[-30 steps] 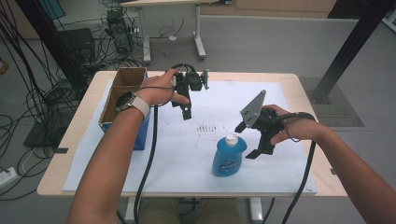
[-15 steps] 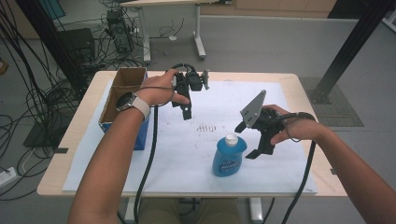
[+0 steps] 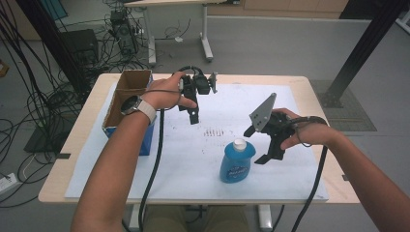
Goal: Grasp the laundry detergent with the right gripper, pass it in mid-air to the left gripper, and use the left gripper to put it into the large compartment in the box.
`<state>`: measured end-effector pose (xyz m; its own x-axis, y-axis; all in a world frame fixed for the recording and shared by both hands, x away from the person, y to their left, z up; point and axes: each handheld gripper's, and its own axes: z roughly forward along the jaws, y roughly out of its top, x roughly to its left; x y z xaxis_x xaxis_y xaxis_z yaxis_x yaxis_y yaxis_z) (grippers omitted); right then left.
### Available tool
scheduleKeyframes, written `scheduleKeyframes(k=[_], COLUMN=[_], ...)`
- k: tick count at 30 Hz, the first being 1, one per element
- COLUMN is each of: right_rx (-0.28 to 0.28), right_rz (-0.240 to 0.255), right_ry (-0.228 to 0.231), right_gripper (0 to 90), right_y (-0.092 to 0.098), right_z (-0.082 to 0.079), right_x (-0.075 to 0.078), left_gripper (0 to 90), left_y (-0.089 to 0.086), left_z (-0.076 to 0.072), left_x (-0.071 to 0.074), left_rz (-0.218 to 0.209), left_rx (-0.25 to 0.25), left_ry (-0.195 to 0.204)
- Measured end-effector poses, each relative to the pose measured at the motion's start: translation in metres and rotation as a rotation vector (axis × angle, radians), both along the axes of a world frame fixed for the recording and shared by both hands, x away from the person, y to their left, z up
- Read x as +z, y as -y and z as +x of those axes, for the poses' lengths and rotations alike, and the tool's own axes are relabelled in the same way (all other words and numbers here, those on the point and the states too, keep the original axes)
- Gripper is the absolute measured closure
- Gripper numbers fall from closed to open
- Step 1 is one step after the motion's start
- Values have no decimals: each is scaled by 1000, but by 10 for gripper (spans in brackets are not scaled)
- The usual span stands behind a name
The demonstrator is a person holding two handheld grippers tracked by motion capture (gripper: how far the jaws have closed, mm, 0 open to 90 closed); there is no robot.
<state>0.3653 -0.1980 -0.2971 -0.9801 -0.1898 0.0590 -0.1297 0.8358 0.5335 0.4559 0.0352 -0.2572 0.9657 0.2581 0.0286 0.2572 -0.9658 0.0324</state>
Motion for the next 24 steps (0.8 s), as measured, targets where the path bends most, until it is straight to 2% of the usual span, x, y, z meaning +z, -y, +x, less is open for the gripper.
scheduleKeyframes(k=[24], right_rx=[-3], right_rz=[3], right_ry=[1], right_gripper=[54], right_y=[0], right_z=[1], right_x=[0], left_gripper=[99], left_y=[-1], left_z=[-1], left_x=[0], left_rz=[1], left_rx=[3], left_ry=[0])
